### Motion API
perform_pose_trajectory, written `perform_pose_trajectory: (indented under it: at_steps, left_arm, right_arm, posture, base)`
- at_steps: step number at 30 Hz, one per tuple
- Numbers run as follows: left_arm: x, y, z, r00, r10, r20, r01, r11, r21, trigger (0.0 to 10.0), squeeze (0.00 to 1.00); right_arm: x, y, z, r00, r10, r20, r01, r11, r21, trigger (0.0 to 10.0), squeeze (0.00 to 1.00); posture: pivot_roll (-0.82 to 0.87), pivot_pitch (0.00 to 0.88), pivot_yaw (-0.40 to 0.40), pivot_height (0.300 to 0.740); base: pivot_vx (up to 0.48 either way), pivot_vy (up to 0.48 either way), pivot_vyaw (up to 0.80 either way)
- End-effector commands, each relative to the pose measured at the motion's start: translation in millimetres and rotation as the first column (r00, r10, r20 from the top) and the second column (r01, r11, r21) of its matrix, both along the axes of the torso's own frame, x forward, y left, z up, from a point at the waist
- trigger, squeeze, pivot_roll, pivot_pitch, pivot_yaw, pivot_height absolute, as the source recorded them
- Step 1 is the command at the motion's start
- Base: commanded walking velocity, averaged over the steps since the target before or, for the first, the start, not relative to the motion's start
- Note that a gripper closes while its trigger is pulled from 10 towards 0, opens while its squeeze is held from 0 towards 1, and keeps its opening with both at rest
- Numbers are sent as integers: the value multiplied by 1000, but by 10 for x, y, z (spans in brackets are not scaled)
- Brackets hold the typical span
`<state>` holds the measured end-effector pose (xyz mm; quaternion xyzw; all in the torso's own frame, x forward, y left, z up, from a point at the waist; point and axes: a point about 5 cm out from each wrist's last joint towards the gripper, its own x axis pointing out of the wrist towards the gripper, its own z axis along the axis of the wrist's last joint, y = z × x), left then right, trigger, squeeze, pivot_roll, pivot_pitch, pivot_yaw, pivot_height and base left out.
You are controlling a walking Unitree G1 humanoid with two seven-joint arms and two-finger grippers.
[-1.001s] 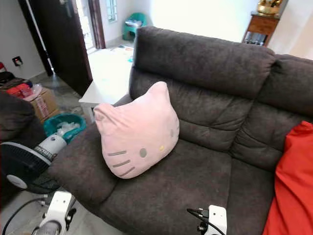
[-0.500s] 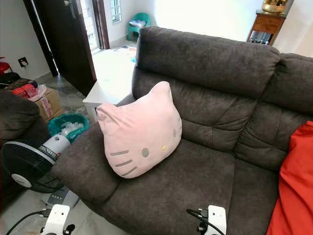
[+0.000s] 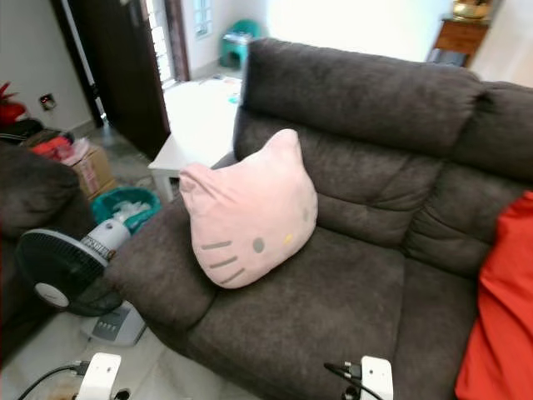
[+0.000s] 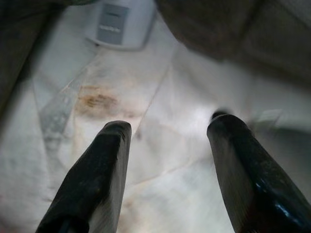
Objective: Move the pillow to the sofa from floor
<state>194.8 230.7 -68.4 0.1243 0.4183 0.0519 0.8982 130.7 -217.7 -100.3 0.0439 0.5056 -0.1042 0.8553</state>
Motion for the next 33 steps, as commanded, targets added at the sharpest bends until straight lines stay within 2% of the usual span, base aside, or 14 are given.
perform_pose_trajectory:
  at_steps: [1, 15, 19, 33]
  left_arm:
    - [-194, -9, -105, 998, 19, -65, -20, 1000, -9, 10000, 0]
    - [-171, -20, -96, 998, 28, -53, -29, 1000, -10, 10000, 0]
    - [-177, -17, -100, 997, 27, -65, -27, 1000, 4, 10000, 0]
    - [-175, -57, -107, 998, 11, -63, -13, 999, -33, 10000, 0]
  right_arm:
    - [216, -31, 86, 998, 15, 63, -14, 1000, -13, 10000, 0]
    - [203, -44, 84, 998, 28, 60, -27, 999, -18, 10000, 0]
    - [209, -45, 87, 998, 34, 60, -33, 999, -19, 10000, 0]
    - [213, -47, 89, 997, 33, 64, -33, 999, -11, 10000, 0]
  posture:
    - [168, 0, -57, 740]
    - [168, 0, -67, 740]
    - [168, 0, -70, 740]
    - [166, 0, -76, 740]
  base:
    - [-311, 0, 0]
    - [-309, 0, 0]
    - [0, 0, 0]
    - [0, 0, -32]
